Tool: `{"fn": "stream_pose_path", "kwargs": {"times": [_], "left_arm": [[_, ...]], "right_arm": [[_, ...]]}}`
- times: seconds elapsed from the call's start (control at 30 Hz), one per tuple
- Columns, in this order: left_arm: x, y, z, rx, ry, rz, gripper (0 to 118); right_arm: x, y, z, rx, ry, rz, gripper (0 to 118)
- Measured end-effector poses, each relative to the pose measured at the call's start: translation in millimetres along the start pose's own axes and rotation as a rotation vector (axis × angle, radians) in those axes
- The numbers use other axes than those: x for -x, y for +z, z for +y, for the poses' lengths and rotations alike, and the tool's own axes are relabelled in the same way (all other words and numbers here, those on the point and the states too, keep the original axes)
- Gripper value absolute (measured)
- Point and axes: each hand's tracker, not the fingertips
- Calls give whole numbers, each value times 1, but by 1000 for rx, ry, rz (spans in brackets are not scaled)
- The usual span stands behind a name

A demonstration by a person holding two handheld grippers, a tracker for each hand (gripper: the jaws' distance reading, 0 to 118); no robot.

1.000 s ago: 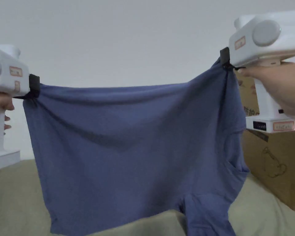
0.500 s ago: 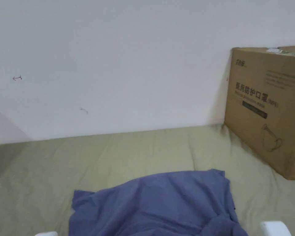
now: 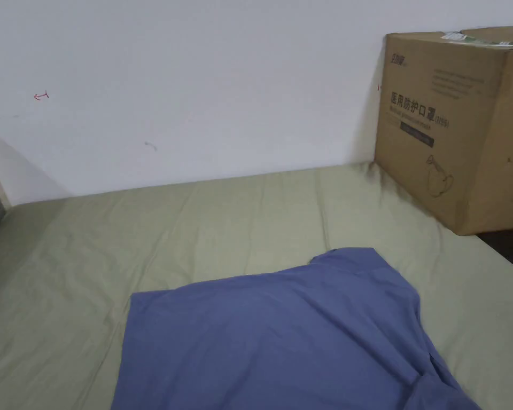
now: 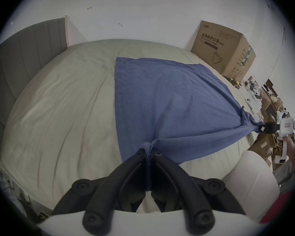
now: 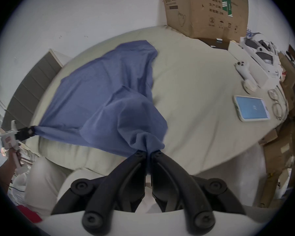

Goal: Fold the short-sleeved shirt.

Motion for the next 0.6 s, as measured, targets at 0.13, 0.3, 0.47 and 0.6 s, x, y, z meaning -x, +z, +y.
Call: {"fn": "stream_pose_path", "kwargs": {"times": [0.13, 0.3, 0.47, 0.6], "left_arm": [[-15, 0, -10, 23, -37, 12, 2], [-19, 9, -8, 11, -77, 27, 23], [-10, 45, -1, -82, -73, 27, 114], [-28, 84, 16, -244, -77, -19, 115]], "right_arm": [[-6, -29, -2, 55, -16, -18, 5], [-2, -39, 10, 40, -16, -50, 48], [3, 6, 20, -112, -97, 100, 109], [39, 50, 29, -272, -36, 204, 109]]}}
